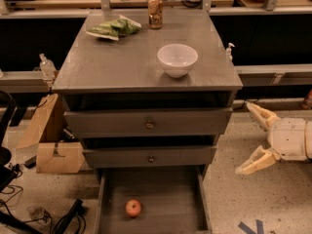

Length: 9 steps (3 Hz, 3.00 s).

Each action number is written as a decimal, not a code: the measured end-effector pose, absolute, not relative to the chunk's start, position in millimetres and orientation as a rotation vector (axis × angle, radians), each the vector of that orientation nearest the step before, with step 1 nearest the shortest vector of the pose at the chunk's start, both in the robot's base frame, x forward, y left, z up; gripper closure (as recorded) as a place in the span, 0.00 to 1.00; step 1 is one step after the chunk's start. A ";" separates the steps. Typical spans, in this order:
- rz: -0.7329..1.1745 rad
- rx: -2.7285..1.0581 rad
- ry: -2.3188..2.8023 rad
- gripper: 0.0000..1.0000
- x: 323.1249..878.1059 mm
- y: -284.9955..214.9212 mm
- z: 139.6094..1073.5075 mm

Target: Pick apple from bottom drawer and place on counter

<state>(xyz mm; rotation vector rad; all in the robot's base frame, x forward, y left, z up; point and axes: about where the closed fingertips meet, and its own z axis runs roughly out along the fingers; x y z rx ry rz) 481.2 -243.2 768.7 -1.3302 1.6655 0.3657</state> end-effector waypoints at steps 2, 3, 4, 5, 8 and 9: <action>0.489 -1.243 1.573 0.00 496.6 -201.5 660.7; 0.565 -1.208 1.544 0.00 507.0 -180.5 595.5; 0.606 -1.236 1.537 0.00 511.8 -152.4 538.9; 0.624 -1.275 1.550 0.00 507.6 -125.4 487.6; 0.635 -1.309 1.604 0.00 507.5 -93.2 426.7; 0.693 -1.330 1.567 0.00 528.1 -55.7 380.1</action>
Offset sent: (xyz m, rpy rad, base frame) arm 0.0282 0.0612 -0.1994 0.2872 -0.0032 0.0350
